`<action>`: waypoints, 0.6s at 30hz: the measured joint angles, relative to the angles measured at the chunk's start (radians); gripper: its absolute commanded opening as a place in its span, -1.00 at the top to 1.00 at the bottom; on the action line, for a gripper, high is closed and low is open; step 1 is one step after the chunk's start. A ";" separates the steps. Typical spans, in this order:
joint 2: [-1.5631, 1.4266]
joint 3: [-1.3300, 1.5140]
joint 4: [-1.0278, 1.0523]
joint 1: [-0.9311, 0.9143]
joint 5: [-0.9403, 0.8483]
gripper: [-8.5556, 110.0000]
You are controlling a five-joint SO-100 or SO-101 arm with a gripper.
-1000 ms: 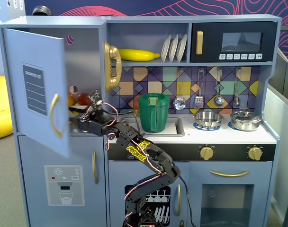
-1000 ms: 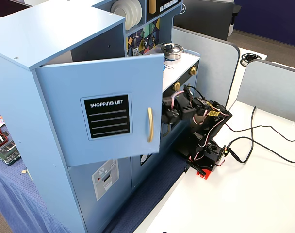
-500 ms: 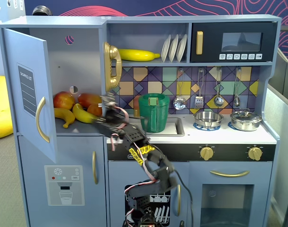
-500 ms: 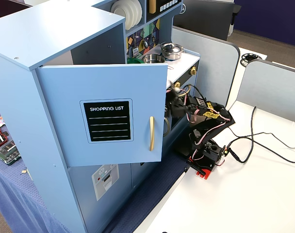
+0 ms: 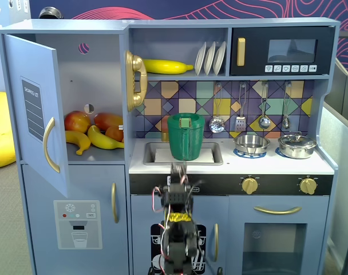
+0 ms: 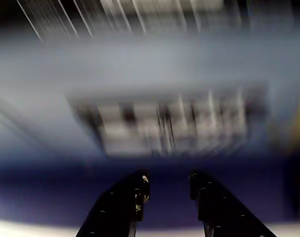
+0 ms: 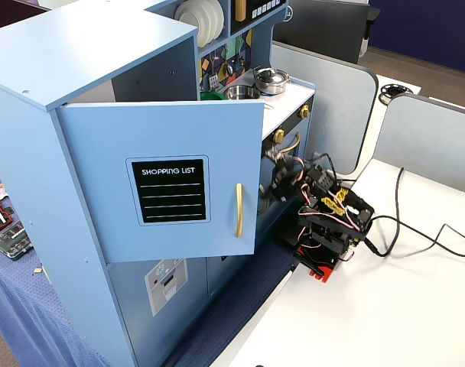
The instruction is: Open the left cabinet door
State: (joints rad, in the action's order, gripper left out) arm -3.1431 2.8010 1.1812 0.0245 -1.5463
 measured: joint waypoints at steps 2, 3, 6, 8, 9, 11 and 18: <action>-0.014 0.060 0.075 -0.002 0.043 0.86; -0.018 0.087 0.100 0.002 0.060 0.86; -0.028 0.150 0.135 0.006 0.078 0.86; -0.032 0.175 0.147 0.002 0.078 0.86; -0.032 0.176 0.147 -0.002 0.083 0.86; -0.034 0.176 0.150 -0.002 0.098 0.86; -0.041 0.176 0.164 -0.014 0.114 0.81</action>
State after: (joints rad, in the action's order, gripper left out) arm -3.1845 2.9775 1.3453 0.0107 -1.4327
